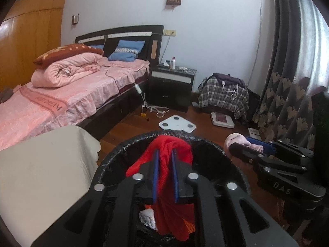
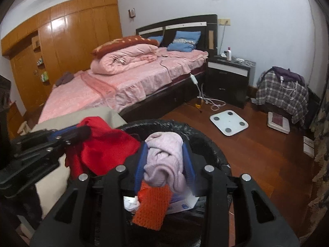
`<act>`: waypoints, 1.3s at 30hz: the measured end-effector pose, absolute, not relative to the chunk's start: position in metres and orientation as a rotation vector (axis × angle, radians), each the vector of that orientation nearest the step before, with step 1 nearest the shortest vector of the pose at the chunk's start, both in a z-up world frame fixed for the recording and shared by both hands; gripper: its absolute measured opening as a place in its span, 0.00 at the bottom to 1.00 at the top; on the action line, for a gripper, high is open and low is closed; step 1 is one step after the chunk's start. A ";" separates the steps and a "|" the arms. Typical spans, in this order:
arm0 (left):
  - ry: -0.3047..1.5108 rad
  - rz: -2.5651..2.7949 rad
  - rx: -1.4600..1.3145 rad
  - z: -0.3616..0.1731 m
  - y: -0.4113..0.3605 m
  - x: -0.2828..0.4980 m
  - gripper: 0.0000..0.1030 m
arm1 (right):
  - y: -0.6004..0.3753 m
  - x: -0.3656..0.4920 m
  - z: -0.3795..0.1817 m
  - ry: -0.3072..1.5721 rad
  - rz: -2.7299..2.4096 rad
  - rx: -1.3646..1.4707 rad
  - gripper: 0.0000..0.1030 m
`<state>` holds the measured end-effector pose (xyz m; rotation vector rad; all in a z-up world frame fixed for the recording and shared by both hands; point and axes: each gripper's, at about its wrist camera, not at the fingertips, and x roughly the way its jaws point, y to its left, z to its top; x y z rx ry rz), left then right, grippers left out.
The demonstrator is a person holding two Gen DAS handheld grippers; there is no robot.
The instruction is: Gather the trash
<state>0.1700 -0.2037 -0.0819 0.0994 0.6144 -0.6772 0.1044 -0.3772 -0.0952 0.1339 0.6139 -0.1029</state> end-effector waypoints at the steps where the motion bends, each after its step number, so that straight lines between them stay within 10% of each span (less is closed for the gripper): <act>1: 0.622 -0.673 0.095 -0.083 -0.203 0.171 0.23 | -0.378 0.106 -0.097 0.617 -0.107 0.135 0.54; 9: 0.603 -0.599 0.047 -0.073 -0.172 0.176 0.67 | -0.381 0.097 -0.094 0.593 -0.145 0.142 0.90; 16: 0.583 -0.509 0.025 -0.059 -0.135 0.170 0.89 | -0.374 0.088 -0.082 0.599 -0.124 0.163 0.95; 39: 0.533 -0.340 0.058 -0.021 -0.063 0.091 0.94 | -0.293 0.043 -0.030 0.587 0.004 0.116 0.95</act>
